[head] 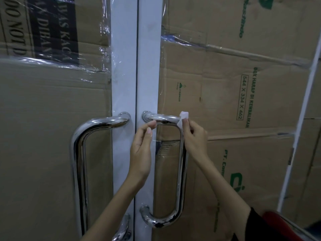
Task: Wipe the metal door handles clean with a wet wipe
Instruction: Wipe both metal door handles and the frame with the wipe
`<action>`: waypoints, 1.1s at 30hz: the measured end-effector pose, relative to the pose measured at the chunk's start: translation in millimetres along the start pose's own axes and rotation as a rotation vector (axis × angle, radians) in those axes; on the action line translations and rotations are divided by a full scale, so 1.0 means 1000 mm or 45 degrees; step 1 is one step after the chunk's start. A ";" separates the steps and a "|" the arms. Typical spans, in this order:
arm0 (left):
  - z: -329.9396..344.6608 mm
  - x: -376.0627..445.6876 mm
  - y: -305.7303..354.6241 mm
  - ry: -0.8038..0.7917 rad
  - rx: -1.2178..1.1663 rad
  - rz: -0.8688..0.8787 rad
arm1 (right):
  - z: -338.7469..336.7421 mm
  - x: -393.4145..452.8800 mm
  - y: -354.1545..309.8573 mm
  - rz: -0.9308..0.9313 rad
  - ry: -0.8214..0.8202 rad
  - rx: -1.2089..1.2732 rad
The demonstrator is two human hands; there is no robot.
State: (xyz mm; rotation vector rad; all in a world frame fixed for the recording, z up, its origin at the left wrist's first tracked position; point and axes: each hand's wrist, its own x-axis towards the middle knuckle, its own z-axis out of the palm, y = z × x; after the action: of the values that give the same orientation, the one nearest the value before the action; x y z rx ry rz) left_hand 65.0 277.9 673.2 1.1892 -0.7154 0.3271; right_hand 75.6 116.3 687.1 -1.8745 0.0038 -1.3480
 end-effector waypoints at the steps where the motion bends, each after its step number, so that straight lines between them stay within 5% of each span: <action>1: 0.002 0.000 0.000 -0.014 -0.012 -0.007 | 0.003 0.004 -0.001 0.112 0.014 0.132; 4: 0.003 -0.005 -0.005 -0.043 -0.048 -0.044 | -0.006 0.009 0.001 0.540 -0.174 0.338; 7: -0.003 -0.007 -0.011 -0.030 -0.050 -0.077 | -0.023 0.010 -0.002 0.669 -0.546 0.287; 12: 0.000 -0.002 -0.024 -0.026 -0.044 -0.162 | 0.002 0.003 -0.004 0.280 -0.051 0.201; 17: 0.006 -0.006 -0.038 -0.071 -0.039 -0.289 | 0.006 -0.051 0.057 -0.509 0.212 -0.315; 22: 0.007 -0.005 -0.036 -0.068 -0.043 -0.299 | 0.005 -0.036 0.040 -0.336 0.080 -0.298; 29: 0.022 -0.016 -0.026 -0.061 -0.210 -0.326 | 0.009 -0.021 0.025 -0.754 0.198 -0.532; 33: 0.035 -0.028 -0.024 -0.144 -0.417 -0.395 | 0.002 -0.049 0.024 -0.829 -0.126 -0.434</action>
State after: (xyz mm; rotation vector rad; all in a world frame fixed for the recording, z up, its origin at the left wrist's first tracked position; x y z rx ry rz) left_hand 46.6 240.9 644.0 0.9912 -0.6413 -0.1153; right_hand 66.3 122.3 633.2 -2.3454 -0.4945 -1.7615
